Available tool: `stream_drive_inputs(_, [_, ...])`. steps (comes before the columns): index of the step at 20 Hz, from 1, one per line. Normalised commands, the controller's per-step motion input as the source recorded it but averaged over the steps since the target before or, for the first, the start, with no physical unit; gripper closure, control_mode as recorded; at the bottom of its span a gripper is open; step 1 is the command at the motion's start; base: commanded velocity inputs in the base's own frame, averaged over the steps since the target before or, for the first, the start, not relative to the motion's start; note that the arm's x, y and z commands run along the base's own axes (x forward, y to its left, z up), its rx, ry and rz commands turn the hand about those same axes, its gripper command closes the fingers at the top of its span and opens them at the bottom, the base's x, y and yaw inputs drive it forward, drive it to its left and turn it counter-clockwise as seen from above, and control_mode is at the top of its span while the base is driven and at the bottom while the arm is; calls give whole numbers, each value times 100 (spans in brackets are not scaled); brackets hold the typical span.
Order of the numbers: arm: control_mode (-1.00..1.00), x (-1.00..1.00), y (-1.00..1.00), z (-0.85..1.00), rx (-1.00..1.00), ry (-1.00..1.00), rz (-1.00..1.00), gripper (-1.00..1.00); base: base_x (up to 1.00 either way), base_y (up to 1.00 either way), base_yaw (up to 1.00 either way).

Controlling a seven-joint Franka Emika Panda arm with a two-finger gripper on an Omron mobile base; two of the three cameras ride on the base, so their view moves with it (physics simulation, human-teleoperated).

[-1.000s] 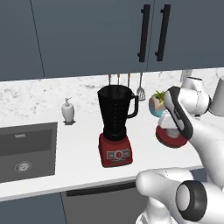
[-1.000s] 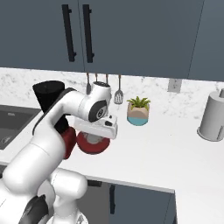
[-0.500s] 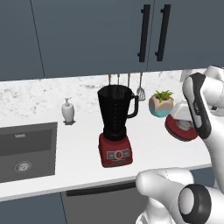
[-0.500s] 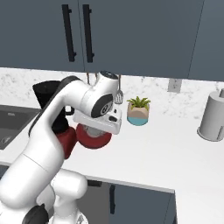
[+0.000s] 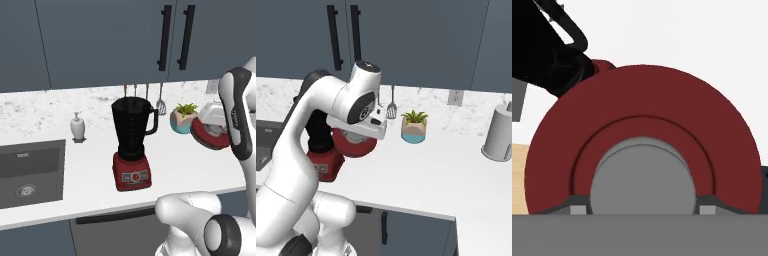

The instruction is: Close the lid blender by securely placing the lid on top.

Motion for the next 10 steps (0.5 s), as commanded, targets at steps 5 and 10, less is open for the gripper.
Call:
stream_drive_inputs(5, [-100,0,53,54,0,-7,0,100,0,0,0])
stream_drive_inputs(10, [-100,0,53,53,-1,-6,0,100,0,0,0])
